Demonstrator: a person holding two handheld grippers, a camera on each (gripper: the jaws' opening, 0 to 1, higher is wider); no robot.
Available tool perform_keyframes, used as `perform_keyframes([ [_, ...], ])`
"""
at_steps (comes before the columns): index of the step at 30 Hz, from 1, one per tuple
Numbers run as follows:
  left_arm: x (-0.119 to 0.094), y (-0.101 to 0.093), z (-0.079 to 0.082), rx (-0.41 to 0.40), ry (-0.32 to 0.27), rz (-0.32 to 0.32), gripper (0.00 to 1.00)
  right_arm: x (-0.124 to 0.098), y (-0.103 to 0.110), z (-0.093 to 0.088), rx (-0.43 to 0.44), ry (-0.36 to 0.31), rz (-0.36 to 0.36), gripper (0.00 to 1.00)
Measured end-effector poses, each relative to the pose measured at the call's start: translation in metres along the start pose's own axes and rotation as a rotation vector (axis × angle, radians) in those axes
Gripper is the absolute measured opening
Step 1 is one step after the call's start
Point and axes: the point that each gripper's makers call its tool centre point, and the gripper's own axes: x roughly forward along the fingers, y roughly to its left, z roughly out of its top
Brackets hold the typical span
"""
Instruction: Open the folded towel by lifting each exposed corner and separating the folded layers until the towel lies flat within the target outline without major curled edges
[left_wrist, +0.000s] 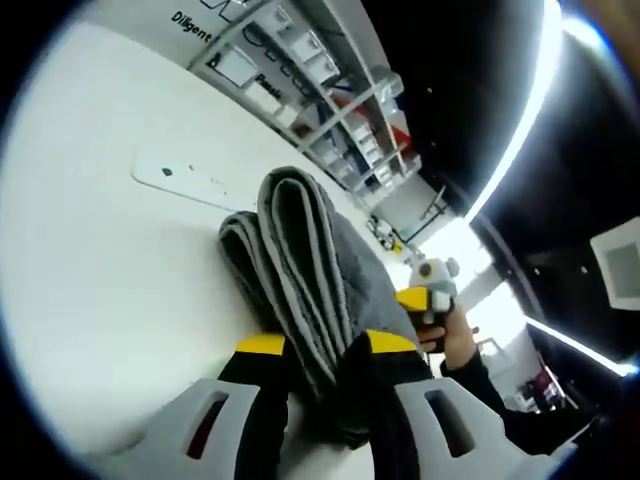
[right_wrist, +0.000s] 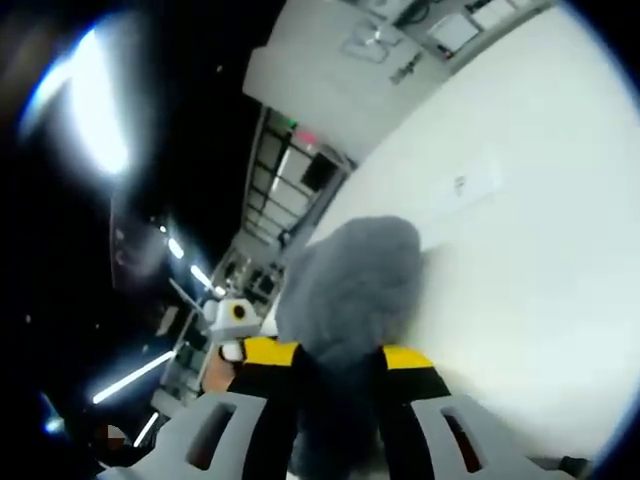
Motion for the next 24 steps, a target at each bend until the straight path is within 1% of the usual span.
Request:
perform_keyframes([
  [1, -0.001, 0.000, 0.002, -0.003, -0.003, -0.009, 0.16, 0.000, -0.001, 0.000, -0.001, 0.001, -0.002, 0.24],
  [7, -0.001, 0.001, 0.005, -0.013, -0.008, -0.018, 0.14, 0.000, -0.001, -0.001, 0.009, 0.001, -0.004, 0.19],
  [15, 0.000, -0.002, 0.004, 0.013, -0.016, -0.029, 0.09, 0.002, -0.003, -0.002, 0.009, 0.003, -0.006, 0.14],
  [17, 0.000, 0.001, 0.007, 0.017, -0.016, -0.026, 0.09, 0.002, -0.003, -0.002, 0.006, 0.005, -0.007, 0.13],
  [21, 0.000, -0.002, 0.002, 0.005, -0.011, -0.028, 0.08, 0.003, -0.004, -0.002, 0.011, 0.008, -0.006, 0.12],
  [24, 0.000, -0.008, -0.007, 0.009, -0.012, -0.025, 0.08, 0.003, -0.003, -0.002, 0.009, 0.008, -0.006, 0.11],
])
